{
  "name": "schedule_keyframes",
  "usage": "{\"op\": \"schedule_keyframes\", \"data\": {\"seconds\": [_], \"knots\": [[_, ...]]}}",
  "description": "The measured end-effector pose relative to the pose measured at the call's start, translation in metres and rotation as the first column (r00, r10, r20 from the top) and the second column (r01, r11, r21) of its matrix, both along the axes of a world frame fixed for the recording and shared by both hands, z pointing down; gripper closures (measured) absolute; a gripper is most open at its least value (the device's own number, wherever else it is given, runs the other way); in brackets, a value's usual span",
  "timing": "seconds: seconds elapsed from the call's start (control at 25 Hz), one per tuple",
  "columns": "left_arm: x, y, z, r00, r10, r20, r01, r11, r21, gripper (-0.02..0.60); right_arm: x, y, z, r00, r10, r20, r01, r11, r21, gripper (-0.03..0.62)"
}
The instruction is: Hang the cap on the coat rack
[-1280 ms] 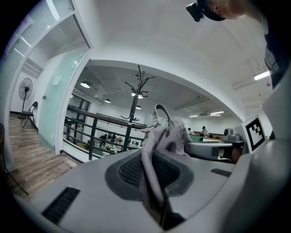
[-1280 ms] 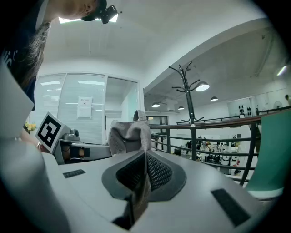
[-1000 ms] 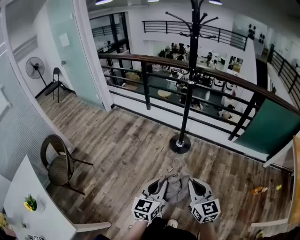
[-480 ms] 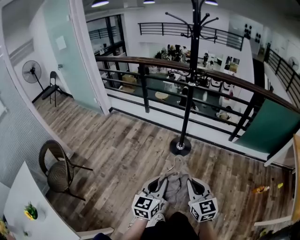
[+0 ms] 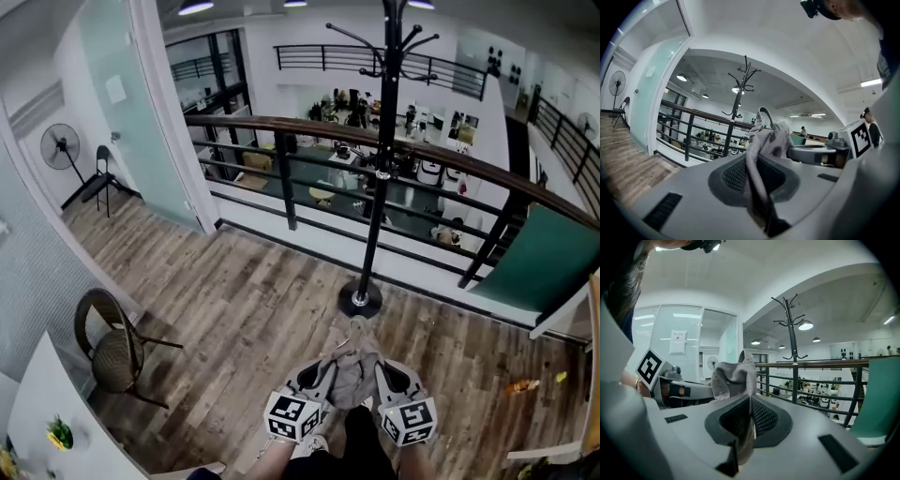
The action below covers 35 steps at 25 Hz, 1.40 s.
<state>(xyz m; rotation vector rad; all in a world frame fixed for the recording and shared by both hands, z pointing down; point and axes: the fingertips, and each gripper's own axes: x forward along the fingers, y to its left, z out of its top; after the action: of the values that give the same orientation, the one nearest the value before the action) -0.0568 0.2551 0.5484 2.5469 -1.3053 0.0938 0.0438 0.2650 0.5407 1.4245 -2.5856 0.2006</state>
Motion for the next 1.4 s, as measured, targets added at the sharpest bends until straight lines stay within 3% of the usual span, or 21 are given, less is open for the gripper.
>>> {"op": "schedule_keyframes", "data": {"seconds": [0.2, 0.72, 1.12, 1.4], "knots": [[0.007, -0.043, -0.003, 0.999, -0.041, 0.004, 0.041, 0.999, -0.001, 0.532, 0.008, -0.048, -0.003, 0.998, -0.041, 0.041, 0.041, 0.999, -0.004, 0.574], [0.054, -0.174, -0.02, 0.984, -0.18, 0.005, 0.179, 0.983, 0.037, 0.532, 0.052, -0.196, -0.016, 0.982, -0.185, 0.028, 0.183, 0.982, 0.056, 0.574], [0.093, -0.223, -0.017, 0.975, -0.223, 0.002, 0.223, 0.975, 0.017, 0.532, 0.089, -0.248, -0.013, 0.973, -0.23, 0.026, 0.229, 0.973, 0.043, 0.574], [0.097, -0.242, -0.014, 0.974, -0.226, 0.021, 0.226, 0.974, -0.003, 0.532, 0.095, -0.266, -0.009, 0.972, -0.229, 0.057, 0.228, 0.973, 0.023, 0.574]]}}
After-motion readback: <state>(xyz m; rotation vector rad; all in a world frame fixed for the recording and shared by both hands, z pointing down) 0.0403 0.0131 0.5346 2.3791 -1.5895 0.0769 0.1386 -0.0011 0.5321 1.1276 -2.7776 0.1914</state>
